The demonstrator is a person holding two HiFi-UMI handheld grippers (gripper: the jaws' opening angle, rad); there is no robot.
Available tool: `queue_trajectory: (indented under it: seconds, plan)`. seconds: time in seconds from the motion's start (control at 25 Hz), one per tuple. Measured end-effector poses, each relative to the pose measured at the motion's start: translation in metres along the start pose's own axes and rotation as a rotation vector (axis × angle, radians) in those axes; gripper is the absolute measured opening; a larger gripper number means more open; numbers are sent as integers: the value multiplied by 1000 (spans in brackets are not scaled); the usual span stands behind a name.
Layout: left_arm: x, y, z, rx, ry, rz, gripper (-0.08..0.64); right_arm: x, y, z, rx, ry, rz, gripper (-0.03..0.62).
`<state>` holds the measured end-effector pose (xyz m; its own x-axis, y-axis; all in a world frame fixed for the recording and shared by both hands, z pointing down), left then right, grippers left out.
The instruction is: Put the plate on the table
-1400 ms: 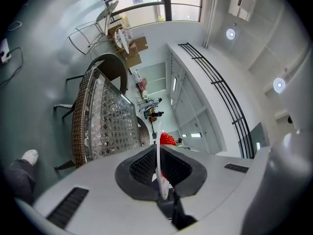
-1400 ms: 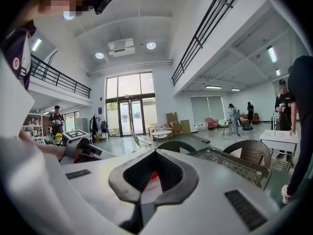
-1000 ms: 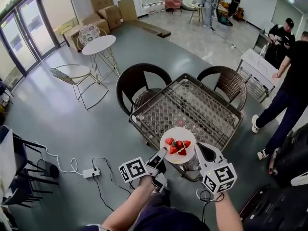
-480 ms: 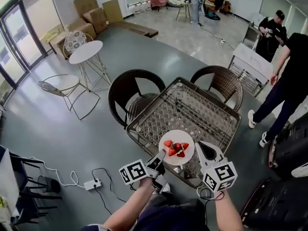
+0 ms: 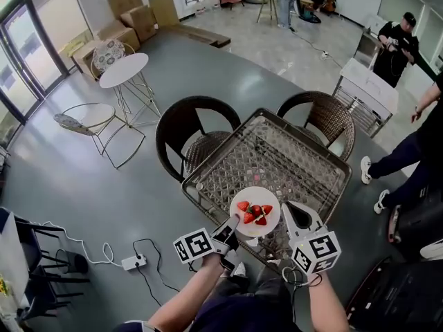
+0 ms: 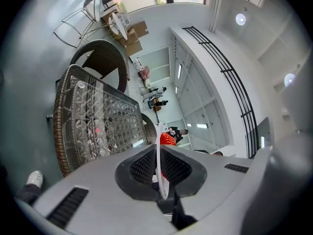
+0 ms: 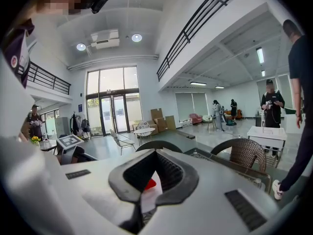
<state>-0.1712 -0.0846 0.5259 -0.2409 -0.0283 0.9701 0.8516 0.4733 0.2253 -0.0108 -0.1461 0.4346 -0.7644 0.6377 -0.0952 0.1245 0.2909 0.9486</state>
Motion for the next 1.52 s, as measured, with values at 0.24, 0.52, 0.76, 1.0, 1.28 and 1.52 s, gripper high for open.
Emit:
queue_trajectory:
  seconds: [0.24, 0.52, 0.76, 1.0, 1.28, 1.52]
  plan:
    - [13, -4, -13, -42, -21, 19, 17, -15, 5, -21, 24, -42, -1, 3]
    - [37, -1, -24, -56, -59, 22, 17, -26, 15, -37, 57, -81, 0, 3]
    - [74, 5, -32, -39, -101, 33, 17, -36, 35, -45, 96, -81, -7, 3]
    - [112, 14, -44, -3, -152, 31, 17, -46, 56, -49, 142, -65, -16, 3]
    - [149, 24, -55, 32, -190, 46, 17, -55, 79, -47, 185, -32, -28, 3]
    - [163, 28, -70, 66, -219, 42, 17, -67, 88, -47, 210, -5, -41, 3]
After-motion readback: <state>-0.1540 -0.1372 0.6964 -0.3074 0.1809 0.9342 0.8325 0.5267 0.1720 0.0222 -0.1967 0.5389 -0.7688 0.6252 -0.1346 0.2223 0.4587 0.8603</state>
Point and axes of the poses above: the fingertips, and each gripper's own axes: z backward along the fingers, x to its left, y out of its underside, the point moved 3 cm from there along z, backward along the fingers, and after that the axes turned 8 degrees about y, right-handed, at the moved point
